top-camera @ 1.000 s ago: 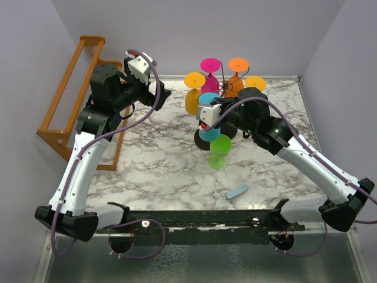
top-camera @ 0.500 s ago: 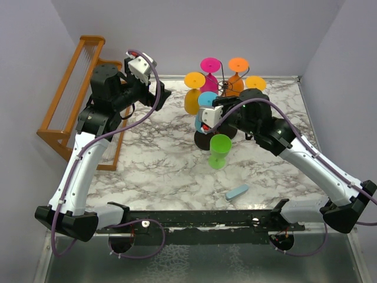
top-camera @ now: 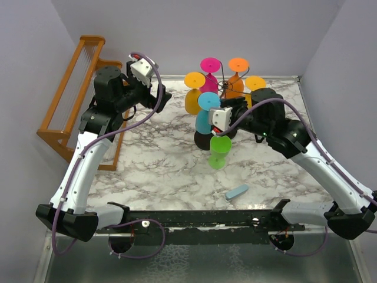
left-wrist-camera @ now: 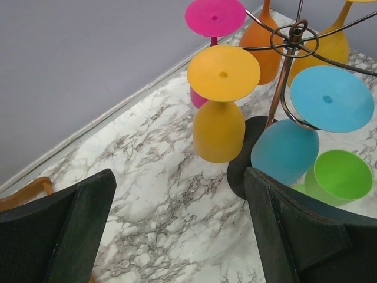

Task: Place the wine glass upside down on the wine glass rack

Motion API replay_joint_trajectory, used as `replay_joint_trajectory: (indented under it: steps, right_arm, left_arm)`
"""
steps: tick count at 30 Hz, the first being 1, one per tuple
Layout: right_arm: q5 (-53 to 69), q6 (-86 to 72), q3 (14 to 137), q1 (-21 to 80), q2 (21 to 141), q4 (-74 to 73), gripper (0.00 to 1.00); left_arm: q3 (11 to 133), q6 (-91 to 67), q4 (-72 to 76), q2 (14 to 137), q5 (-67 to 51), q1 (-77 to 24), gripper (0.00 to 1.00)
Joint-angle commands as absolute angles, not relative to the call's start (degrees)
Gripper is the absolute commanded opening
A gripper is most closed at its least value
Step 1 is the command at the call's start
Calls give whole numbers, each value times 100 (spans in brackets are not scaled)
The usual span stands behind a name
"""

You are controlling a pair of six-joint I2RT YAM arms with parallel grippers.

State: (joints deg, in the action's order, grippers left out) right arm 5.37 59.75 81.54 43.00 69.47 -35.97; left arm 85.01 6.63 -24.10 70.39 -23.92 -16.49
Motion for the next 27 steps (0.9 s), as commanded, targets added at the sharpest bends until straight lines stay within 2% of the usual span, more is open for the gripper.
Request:
replay_joint_trajectory:
  steps: [1,9,15,27]
  right_arm:
    - [1417,5802,8393,4175,6653,-4262,56]
    - [2631,5852,8219,3864,6302,-5023,56]
    - [3360,5936,7557,3441,5878,-5223,59]
    - [3439,6011,6499,3322,5956,-5221,60]
  left_arm:
    - [8426,716,-2195,6961,-2284,-1613,94]
    - [8183,795,-2162,6890,-2222,-1603,94]
    - [8029,910,-2119,6850,-2147,-1607,94]
    - [7832,976,-2039,6851,-2121,-1563,94]
